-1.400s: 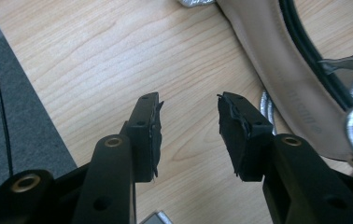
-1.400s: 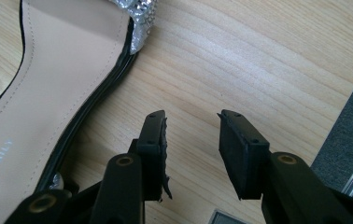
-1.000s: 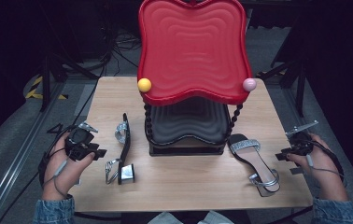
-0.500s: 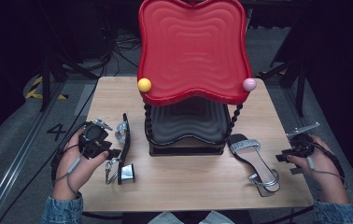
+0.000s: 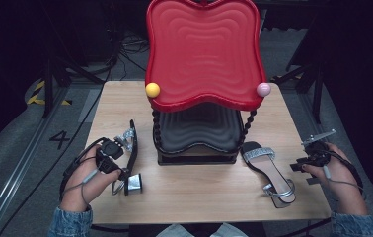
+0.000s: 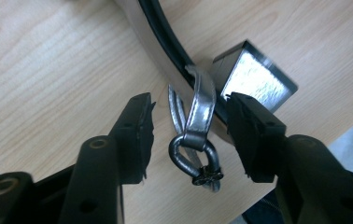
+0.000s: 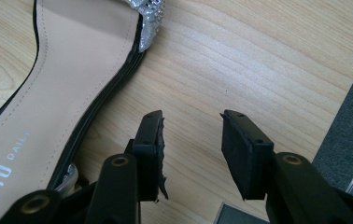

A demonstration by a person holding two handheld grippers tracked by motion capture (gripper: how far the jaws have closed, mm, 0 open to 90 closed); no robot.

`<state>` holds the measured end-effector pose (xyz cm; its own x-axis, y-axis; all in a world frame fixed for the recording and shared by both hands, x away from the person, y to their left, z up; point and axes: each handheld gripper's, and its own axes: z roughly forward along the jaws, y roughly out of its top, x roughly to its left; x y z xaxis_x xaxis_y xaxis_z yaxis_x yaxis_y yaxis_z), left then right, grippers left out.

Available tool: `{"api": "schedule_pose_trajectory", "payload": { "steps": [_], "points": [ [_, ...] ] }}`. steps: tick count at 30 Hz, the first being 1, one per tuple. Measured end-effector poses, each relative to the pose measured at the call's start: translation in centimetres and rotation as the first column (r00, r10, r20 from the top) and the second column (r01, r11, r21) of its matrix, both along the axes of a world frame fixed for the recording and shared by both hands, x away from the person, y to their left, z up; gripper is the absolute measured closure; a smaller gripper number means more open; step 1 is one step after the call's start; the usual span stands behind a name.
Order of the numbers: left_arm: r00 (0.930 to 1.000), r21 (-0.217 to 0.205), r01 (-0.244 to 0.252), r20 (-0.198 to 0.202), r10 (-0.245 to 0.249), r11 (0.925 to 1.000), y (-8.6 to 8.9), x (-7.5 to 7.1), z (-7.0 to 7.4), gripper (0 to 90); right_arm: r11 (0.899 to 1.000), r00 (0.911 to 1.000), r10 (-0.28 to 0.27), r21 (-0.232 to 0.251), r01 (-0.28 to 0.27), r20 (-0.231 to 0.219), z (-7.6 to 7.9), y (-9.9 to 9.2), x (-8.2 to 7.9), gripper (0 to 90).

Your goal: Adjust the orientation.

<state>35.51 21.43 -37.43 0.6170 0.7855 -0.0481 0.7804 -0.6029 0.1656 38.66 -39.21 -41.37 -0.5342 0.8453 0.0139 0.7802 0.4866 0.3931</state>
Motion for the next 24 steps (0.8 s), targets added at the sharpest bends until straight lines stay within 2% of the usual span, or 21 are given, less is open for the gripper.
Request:
{"api": "schedule_pose_trajectory", "payload": {
  "steps": [2,4,6,7,8,10,13,14,15,16,17,19,21,23,24],
  "points": [
    [0.9998,0.007,0.006,-0.018,-0.006,1.0000,0.1,0.0,-0.2,59.4,1.000,1.0000,0.000,-0.001,0.000,-0.002,0.0,0.0,0.0,59.4],
    [0.9994,0.005,-0.020,-0.026,0.020,0.9998,0.3,0.0,-0.3,68.8,1.000,1.0000,0.003,-0.003,-0.003,0.001,0.0,0.0,0.0,59.3],
    [0.9986,0.002,-0.037,-0.038,0.037,0.9993,0.5,0.0,-0.4,70.1,1.000,1.0000,0.004,-0.003,-0.004,-0.002,0.0,0.1,0.0,59.3],
    [0.9967,-0.025,-0.068,-0.045,0.067,0.9974,0.6,-0.1,-0.4,70.8,1.000,1.0000,0.006,-0.004,-0.006,-0.001,0.0,0.1,0.0,59.2],
    [0.9959,-0.029,-0.082,-0.041,0.081,0.9962,0.6,-0.1,-0.2,71.5,1.000,1.0000,0.006,-0.004,-0.006,-0.001,0.0,0.1,0.0,59.2],
    [0.9955,-0.042,-0.092,-0.024,0.092,0.9948,0.8,-0.2,0.0,72.3,1.000,1.0000,0.007,-0.005,-0.007,-0.002,-0.1,0.1,0.0,59.2],
    [0.9937,-0.058,-0.107,0.028,0.109,0.9925,0.7,-0.3,0.6,72.8,1.000,1.0000,0.006,-0.005,-0.006,-0.003,-0.1,0.1,0.0,59.1],
    [0.9941,-0.023,-0.081,0.070,0.083,0.9964,0.8,-0.1,0.9,72.9,1.000,1.0000,0.006,-0.005,-0.006,-0.003,-0.1,0.1,0.0,59.0],
    [0.9910,-0.037,-0.108,0.076,0.110,0.9935,0.7,-0.2,1.0,73.0,1.000,1.0000,0.006,-0.005,-0.006,-0.003,-0.1,0.1,0.0,59.0],
    [0.9893,-0.011,-0.102,0.104,0.103,0.9947,0.8,-0.1,1.4,73.1,1.000,1.0000,0.006,-0.004,-0.006,-0.002,-0.1,0.1,0.0,58.9],
    [0.9865,-0.002,-0.108,0.123,0.108,0.9941,0.9,-0.2,1.6,73.1,1.000,1.0000,0.008,-0.005,-0.008,-0.002,-0.2,0.1,0.0,58.9],
    [0.9849,-0.007,-0.114,0.130,0.114,0.9934,0.8,-0.5,1.9,73.2,1.000,1.0000,0.008,-0.006,-0.008,-0.005,-0.2,0.0,0.0,58.8],
    [0.9912,0.014,-0.076,0.110,0.074,0.9970,0.3,-0.6,1.8,73.3,1.000,1.0000,0.006,-0.009,-0.006,-0.006,-0.3,0.0,0.0,58.8],
    [0.9975,0.021,-0.039,0.059,0.038,0.9990,-0.6,-0.6,1.3,73.3,1.000,0.9999,0.010,-0.008,-0.010,-0.006,-0.3,0.1,0.0,58.7],
    [0.9990,0.047,-0.004,0.044,0.002,0.9989,-1.1,-0.5,1.0,73.3,1.000,0.9999,0.011,-0.009,-0.011,-0.006,-0.3,0.1,0.0,58.6]
  ]
}}
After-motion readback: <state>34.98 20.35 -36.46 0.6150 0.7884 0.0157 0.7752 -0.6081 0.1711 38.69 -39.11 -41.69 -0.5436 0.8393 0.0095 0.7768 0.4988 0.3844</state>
